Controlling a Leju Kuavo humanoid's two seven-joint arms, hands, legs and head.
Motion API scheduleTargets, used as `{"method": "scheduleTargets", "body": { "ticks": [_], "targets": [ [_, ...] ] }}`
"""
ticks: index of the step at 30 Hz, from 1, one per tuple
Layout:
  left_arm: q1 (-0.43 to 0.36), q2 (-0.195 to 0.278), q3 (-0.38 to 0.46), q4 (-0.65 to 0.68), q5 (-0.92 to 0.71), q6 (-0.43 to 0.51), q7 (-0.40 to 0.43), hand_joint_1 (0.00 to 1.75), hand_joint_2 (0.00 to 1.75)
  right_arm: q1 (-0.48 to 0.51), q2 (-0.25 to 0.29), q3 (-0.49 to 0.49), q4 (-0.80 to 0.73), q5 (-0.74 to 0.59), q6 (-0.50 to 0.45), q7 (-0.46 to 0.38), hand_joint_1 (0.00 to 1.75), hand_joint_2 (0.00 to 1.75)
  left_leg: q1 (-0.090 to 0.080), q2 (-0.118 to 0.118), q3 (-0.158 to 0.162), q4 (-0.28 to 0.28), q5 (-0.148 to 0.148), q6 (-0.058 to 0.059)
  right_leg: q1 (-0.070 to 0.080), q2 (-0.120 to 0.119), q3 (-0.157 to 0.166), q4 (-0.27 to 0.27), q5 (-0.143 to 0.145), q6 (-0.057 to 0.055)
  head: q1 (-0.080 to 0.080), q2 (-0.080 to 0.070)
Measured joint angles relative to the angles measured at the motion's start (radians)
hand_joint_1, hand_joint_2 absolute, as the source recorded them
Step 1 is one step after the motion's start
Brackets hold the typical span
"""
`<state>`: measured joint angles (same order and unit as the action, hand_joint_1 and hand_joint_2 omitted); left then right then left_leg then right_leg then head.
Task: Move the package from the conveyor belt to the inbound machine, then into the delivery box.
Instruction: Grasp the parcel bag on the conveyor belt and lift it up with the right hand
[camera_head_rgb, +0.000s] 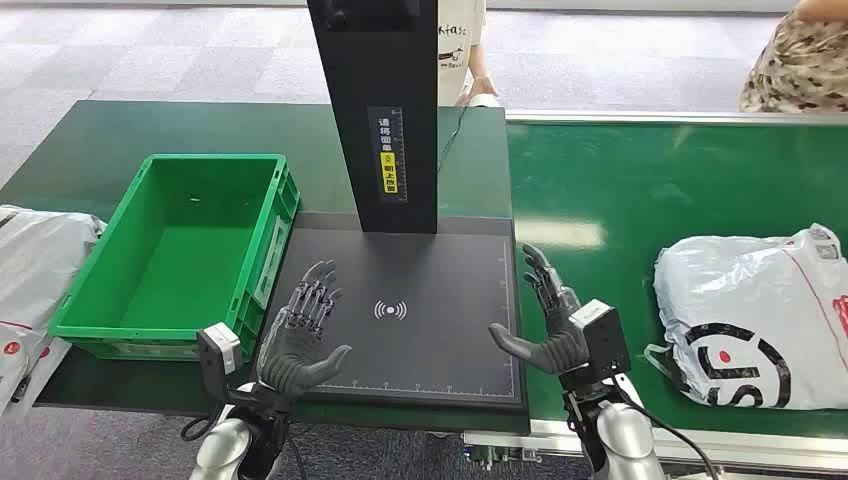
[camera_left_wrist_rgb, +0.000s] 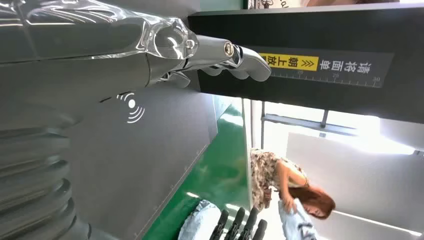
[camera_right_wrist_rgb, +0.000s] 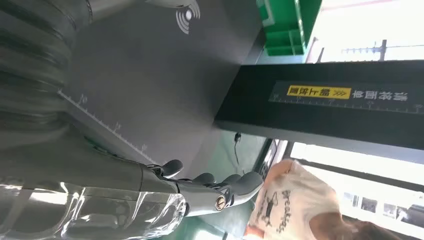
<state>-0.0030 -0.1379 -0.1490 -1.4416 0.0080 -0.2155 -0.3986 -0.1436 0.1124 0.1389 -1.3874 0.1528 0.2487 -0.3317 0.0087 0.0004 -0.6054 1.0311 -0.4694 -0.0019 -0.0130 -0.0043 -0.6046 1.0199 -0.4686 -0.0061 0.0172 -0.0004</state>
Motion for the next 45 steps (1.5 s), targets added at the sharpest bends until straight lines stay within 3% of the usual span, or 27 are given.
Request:
{"method": "scheduleTargets", "body": {
  "ticks": [7, 20, 30, 38, 45],
  "targets": [
    [0.003, -0.003, 0.004, -0.001, -0.001, -0.001, -0.003, 0.0, 1.75, -0.076, -0.045, -0.02, 0.027, 0.187, -0.112, -0.004, 0.0, 1.75, 0.0, 0.0, 0.0, 0.0, 0.0, 0.0, 0.0, 0.0, 0.001, 0.0, 0.0, 0.0, 0.0, 0.0],
    [0.029, 0.004, 0.014, -0.012, 0.006, -0.018, -0.037, 0.0, 1.75, -0.395, -0.259, -0.123, 0.352, 0.419, -0.322, -0.03, 0.0, 1.75, -0.001, -0.002, 0.0, 0.002, 0.001, 0.001, 0.0, -0.002, 0.001, 0.0, 0.001, 0.0, 0.0, 0.0],
    [0.066, 0.036, 0.01, -0.012, 0.034, -0.015, -0.072, 0.0, 1.75, -0.515, -0.38, -0.184, 0.66, 0.54, -0.527, 0.122, 0.0, 1.75, -0.001, -0.002, 0.0, 0.002, 0.0, 0.002, 0.0, -0.002, 0.001, 0.0, 0.001, 0.001, 0.0, 0.0],
    [0.073, 0.061, -0.002, -0.004, 0.051, -0.001, -0.079, 0.0, 1.75, -0.545, -0.432, -0.198, 0.845, 0.64, -0.497, 0.319, 0.0, 1.75, 0.0, -0.002, 0.0, 0.002, 0.0, 0.002, 0.0, -0.002, 0.001, 0.0, 0.001, 0.001, 0.0, 0.0],
    [0.081, 0.09, -0.024, 0.007, 0.08, 0.017, -0.084, 0.0, 1.75, -0.554, -0.457, -0.197, 0.958, 0.662, -0.27, 0.456, 0.0, 1.75, 0.0, -0.002, 0.0, 0.002, 0.0, 0.002, 0.0, -0.002, 0.001, 0.0, 0.001, 0.001, 0.0, 0.0]
  ]
}}
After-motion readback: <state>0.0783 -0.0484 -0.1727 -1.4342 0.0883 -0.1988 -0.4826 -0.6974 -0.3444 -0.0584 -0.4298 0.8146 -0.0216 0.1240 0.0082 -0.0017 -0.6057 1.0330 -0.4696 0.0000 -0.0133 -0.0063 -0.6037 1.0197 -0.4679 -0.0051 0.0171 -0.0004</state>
